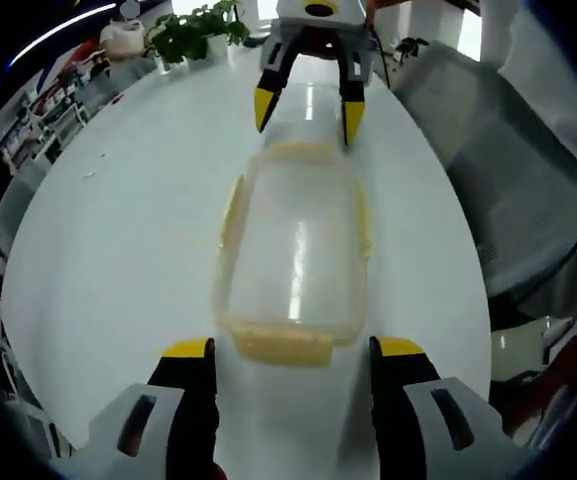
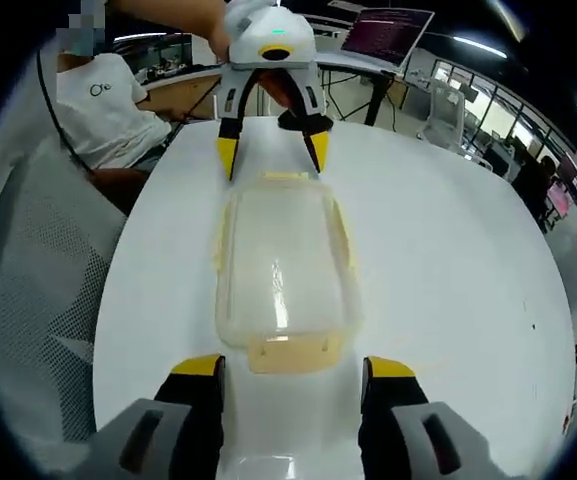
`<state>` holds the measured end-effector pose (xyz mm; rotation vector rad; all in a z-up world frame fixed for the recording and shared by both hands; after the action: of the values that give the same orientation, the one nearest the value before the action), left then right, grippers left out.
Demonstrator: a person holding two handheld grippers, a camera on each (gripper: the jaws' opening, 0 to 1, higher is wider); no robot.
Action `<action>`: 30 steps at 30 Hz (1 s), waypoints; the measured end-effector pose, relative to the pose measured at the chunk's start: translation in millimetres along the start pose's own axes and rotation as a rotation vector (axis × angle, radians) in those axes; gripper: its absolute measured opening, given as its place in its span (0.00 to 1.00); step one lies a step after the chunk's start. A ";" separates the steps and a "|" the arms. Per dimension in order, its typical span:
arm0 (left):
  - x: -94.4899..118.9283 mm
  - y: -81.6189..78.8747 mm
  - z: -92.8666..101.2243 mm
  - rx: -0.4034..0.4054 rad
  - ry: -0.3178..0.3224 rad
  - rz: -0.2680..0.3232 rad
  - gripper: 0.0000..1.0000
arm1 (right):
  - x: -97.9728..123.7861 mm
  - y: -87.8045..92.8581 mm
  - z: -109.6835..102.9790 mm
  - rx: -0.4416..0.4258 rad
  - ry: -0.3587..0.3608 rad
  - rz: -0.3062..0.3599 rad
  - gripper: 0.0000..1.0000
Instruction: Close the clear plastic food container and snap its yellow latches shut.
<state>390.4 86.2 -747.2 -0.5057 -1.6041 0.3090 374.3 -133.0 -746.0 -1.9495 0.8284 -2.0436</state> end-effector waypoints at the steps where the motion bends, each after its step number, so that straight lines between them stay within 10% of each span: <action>1: -0.2 0.5 0.0 -0.001 0.002 0.001 0.59 | -1.3 0.2 0.1 0.009 0.000 -0.004 0.53; 30: -8.3 5.1 -1.9 -0.062 0.050 -0.014 0.44 | -16.3 0.4 2.8 0.025 -0.041 -0.073 0.47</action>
<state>393.3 86.2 -756.7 -0.5454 -1.5719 0.2343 378.7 -125.8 -760.1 -2.0288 0.7302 -2.0365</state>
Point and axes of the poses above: the point that each gripper's makers call its tool centre point, and the gripper's own axes: x roughly backward along the fingers, z roughly to its right, y roughly out of its underside, the point moved 5 cm from there along x, roughly backward along the fingers, and after that the axes turned 10 degrees about -x, right-handed, at the moved point
